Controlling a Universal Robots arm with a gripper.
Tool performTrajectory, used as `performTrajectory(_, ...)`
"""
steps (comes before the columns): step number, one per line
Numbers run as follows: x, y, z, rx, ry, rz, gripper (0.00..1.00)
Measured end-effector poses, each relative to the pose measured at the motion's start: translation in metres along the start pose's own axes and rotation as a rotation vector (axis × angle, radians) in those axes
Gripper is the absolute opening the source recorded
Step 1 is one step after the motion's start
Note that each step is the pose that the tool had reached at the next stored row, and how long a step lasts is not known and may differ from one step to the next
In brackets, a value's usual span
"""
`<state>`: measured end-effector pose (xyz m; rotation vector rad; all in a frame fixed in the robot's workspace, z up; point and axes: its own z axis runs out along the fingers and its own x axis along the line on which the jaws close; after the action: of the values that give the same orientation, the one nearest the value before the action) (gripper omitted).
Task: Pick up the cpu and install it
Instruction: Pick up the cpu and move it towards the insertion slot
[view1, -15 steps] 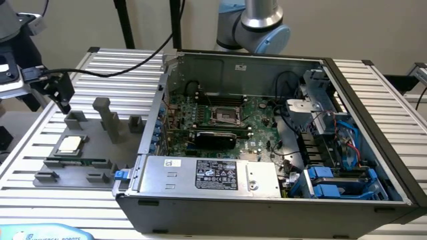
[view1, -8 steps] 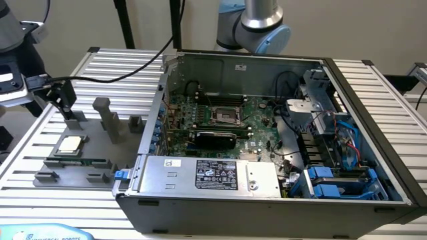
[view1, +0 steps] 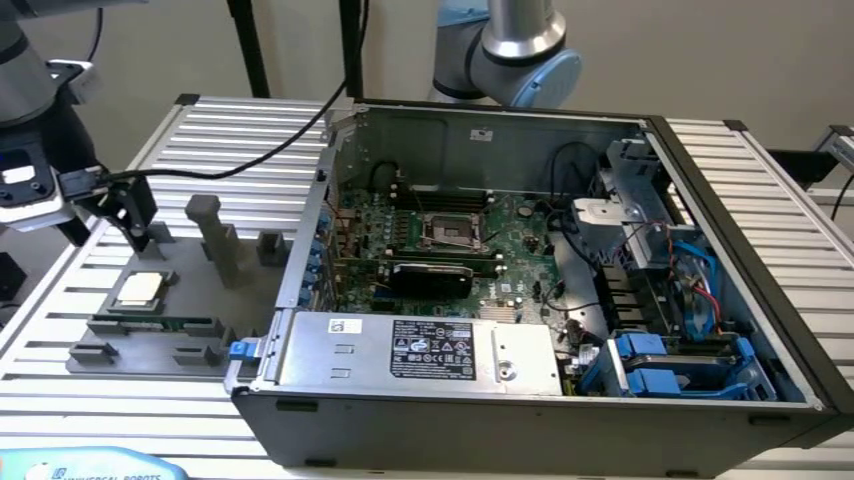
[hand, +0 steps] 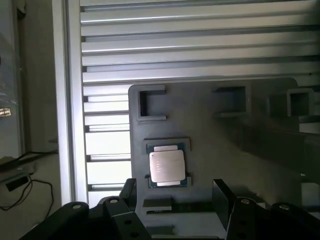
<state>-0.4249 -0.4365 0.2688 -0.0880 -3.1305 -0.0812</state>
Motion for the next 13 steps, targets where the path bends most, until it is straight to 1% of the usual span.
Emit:
performTrajectory(6,0.000,-0.0031,0.0107,0.0001,0.0002,-0.003,0.71)
performTrajectory(13,0.000,-0.0039,0.0235,0.0002,0.0007,-0.014,0.71)
